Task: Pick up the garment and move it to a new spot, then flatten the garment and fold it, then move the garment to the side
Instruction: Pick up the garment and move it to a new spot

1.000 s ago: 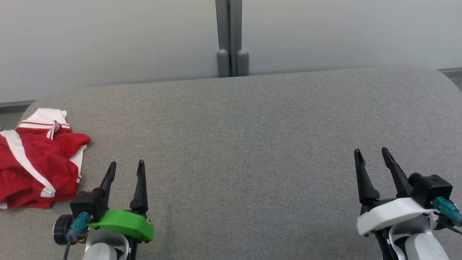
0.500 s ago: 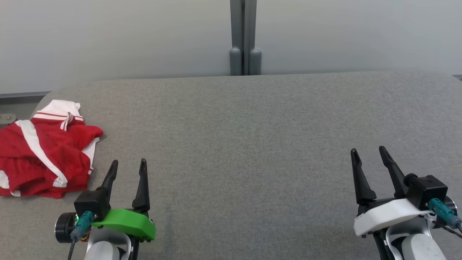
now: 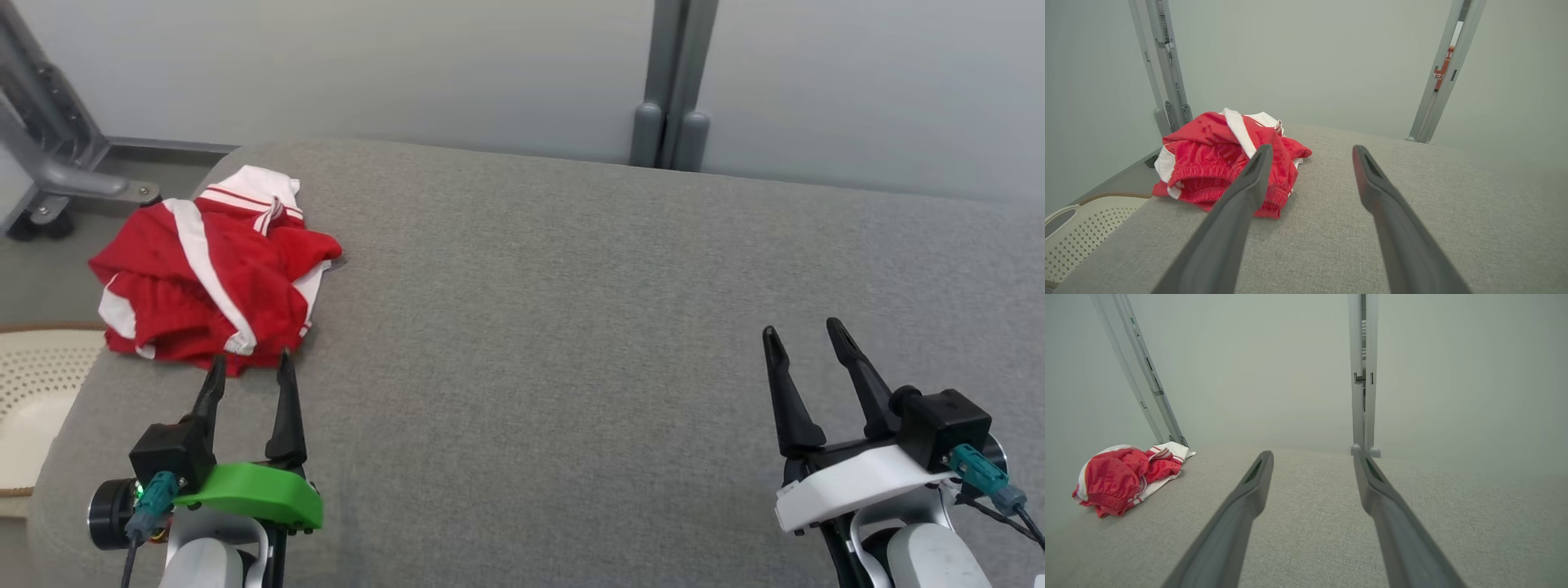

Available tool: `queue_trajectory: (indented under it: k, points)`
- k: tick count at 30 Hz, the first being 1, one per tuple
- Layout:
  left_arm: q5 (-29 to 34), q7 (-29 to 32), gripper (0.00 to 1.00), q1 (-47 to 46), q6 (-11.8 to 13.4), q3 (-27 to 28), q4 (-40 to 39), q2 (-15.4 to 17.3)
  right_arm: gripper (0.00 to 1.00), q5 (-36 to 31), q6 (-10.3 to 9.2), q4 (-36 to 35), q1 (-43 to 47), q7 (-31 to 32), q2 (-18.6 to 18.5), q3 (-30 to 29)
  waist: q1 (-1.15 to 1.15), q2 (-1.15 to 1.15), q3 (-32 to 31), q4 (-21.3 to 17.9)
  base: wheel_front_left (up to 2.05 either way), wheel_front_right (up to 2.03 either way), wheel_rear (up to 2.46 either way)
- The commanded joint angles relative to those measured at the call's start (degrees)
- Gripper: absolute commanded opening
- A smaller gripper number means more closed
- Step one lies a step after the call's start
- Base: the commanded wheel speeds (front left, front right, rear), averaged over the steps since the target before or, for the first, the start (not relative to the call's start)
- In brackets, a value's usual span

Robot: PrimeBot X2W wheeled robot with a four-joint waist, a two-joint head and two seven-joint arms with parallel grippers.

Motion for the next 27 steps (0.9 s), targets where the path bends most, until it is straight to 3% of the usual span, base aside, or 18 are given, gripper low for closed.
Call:
queue_trajectory:
  k: [1, 14, 22, 27]
  points:
    - [0.1, -0.02, 1.0, -0.54, 0.33, 0.52, -0.22, 0.34, 1.0, 0.01, 0.0, -0.42, -0.55, 0.1, 0.04, 0.17, 0.0, 0.0, 0.86, 4.77, 0.0, 0.0, 0.0]
    - [0.26, -0.02, 1.0, -0.03, 0.4, 2.52, -1.59, 0.1, 1.0, -0.65, 0.0, -1.67, -1.35, 0.81, 0.18, 0.9, 0.0, 0.0, 2.93, 11.31, 0.0, 0.0, 0.0]
    - [0.95, -0.03, 1.0, -3.0, 0.04, 2.02, -1.62, -0.37, 1.0, -1.1, 0.0, -3.24, -2.83, 1.96, -0.59, 1.56, 0.0, 0.0, 6.57, 10.36, 0.0, 0.0, 0.0]
    - [0.39, 0.46, 1.0, -9.32, -0.76, 0.25, 2.76, -0.53, 1.0, -1.32, 0.0, -5.05, -5.18, 3.46, -1.79, 2.05, 0.0, 0.0, 11.3, 7.86, 0.0, 0.0, 0.0]
